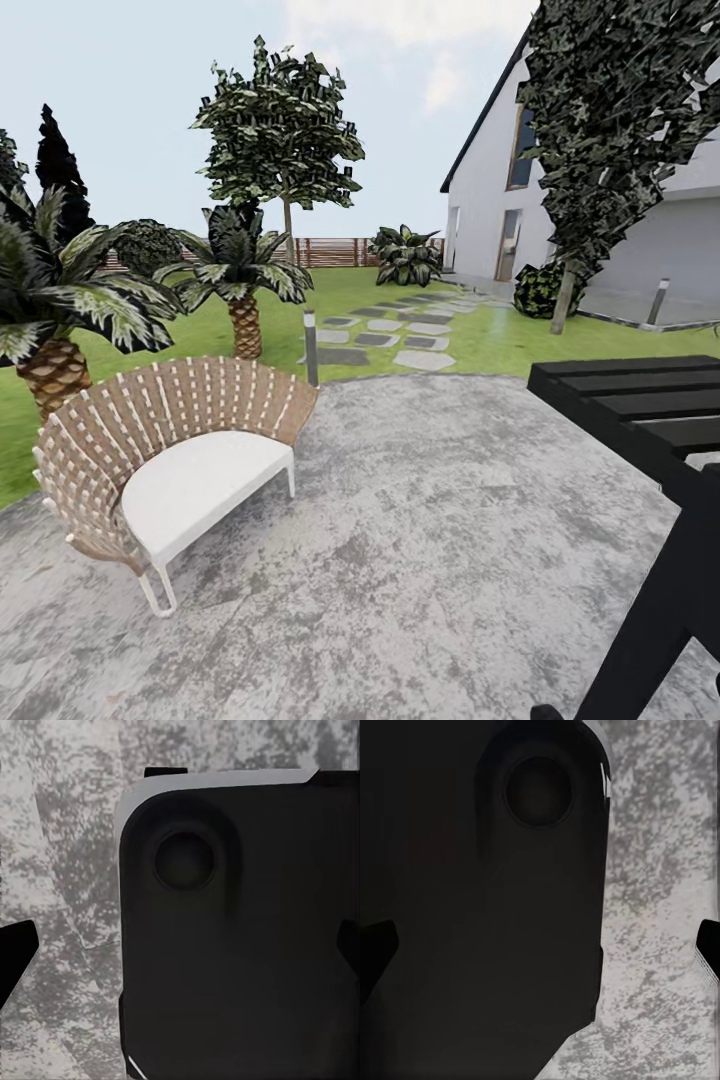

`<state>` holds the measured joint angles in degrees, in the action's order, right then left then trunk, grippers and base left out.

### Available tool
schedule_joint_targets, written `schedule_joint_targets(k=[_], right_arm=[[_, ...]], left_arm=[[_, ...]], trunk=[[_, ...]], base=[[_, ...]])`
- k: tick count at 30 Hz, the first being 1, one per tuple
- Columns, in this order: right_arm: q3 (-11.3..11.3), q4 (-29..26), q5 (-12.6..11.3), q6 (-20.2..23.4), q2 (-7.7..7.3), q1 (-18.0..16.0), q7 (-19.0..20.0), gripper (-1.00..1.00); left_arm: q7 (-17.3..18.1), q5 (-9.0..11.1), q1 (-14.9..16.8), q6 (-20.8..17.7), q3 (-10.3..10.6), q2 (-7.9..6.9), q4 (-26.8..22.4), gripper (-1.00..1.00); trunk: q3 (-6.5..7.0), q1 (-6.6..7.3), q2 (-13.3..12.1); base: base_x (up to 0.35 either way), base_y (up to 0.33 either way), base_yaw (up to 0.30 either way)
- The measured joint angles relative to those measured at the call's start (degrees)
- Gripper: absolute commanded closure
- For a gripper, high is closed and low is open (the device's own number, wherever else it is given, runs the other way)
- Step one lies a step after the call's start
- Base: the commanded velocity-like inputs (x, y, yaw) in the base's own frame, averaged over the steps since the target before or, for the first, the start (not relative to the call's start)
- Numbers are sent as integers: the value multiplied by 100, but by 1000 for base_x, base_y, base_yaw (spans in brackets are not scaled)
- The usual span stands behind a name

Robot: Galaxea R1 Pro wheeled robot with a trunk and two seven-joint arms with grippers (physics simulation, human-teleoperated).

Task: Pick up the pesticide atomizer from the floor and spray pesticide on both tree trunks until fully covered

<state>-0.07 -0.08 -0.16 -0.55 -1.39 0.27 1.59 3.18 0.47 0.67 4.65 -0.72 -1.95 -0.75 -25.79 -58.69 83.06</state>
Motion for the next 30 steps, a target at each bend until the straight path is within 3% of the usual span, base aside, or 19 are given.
schedule_joint_targets(k=[30], right_arm=[[-15, -4, 0, 0, -11, 0, 0, -100]], left_arm=[[14, 0, 0, 0, 0, -5, -1, -100]], trunk=[[0, 0, 0]], base=[[334, 0, -8]])
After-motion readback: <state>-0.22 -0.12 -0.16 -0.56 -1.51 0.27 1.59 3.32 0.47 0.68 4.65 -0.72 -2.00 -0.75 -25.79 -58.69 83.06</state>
